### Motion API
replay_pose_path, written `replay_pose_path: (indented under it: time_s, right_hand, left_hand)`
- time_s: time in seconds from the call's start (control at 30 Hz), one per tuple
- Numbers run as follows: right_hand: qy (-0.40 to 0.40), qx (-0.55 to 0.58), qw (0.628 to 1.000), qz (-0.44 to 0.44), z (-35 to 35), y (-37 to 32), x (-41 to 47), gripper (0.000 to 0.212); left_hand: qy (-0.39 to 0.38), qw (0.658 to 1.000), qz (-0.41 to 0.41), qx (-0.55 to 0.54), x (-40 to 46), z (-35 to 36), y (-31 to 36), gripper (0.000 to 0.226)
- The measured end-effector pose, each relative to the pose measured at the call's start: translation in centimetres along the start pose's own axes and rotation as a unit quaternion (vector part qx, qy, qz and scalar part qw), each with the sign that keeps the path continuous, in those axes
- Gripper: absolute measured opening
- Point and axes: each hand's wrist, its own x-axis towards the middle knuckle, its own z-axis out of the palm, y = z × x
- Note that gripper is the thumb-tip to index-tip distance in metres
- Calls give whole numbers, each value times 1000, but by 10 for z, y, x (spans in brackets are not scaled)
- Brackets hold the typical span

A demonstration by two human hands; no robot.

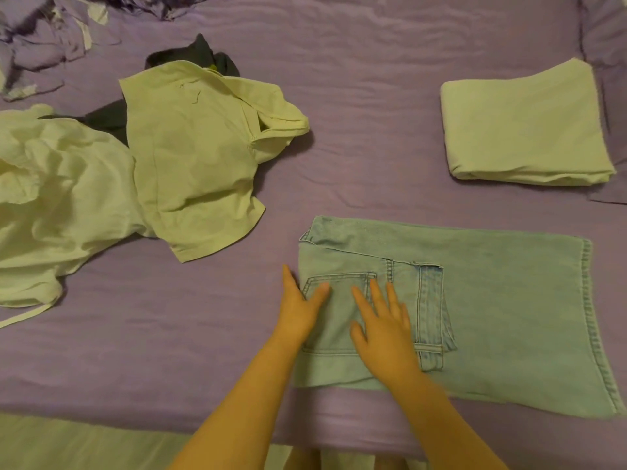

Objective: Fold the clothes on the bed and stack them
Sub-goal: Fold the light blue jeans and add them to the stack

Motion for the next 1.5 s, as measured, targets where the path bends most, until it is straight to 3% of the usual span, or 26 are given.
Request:
replay_pose_path:
  time_s: [0.13, 0.2, 0.47, 0.6, 0.67, 0.73, 0.8, 0.93, 1.1, 1.17, 1.37, 1.5]
  right_hand:
    - [17, 197, 980, -1, -23, -29, -9, 64]
    - [36, 289, 957, 2, -42, -43, -15, 59]
    - [159, 253, 951, 77, -117, -13, -43, 80]
    - [182, 240, 950, 79, -156, 38, -59, 85]
    - [176, 212, 958, 83, -170, 67, -65, 84]
    - [165, 190, 964, 86, -180, 94, -68, 83]
    - [165, 174, 967, 89, -189, 119, -70, 82]
    - [182, 159, 960, 139, -199, 168, -71, 77]
    - [157, 178, 958, 163, -190, 229, -64, 76]
    - [146, 187, 957, 166, -184, 248, -57, 75]
    - [118, 181, 956, 197, -158, 291, -45, 75]
    - [84, 116, 971, 193, -135, 300, -40, 67]
  left_hand:
    - [-90, 985, -21, -145, -17, 2, 30, 58]
    - [-127, 977, -16, -172, -29, 10, 41, 57]
    - [-296, 950, 19, -95, -68, 69, 88, 74]
    - [-351, 933, 64, -48, -88, 112, 117, 65]
    - [-335, 936, 107, -10, -92, 136, 122, 52]
    - [-298, 925, 211, 105, -88, 160, 117, 50]
    - [-248, 885, 318, 233, -83, 180, 108, 55]
    - [-145, 806, 411, 400, -75, 216, 83, 60]
    - [-113, 751, 394, 518, -55, 254, 55, 71]
    - [-126, 744, 377, 537, -49, 265, 52, 73]
    - [-77, 688, 391, 607, -30, 287, 34, 69]
    - [-66, 688, 393, 606, -21, 289, 19, 66]
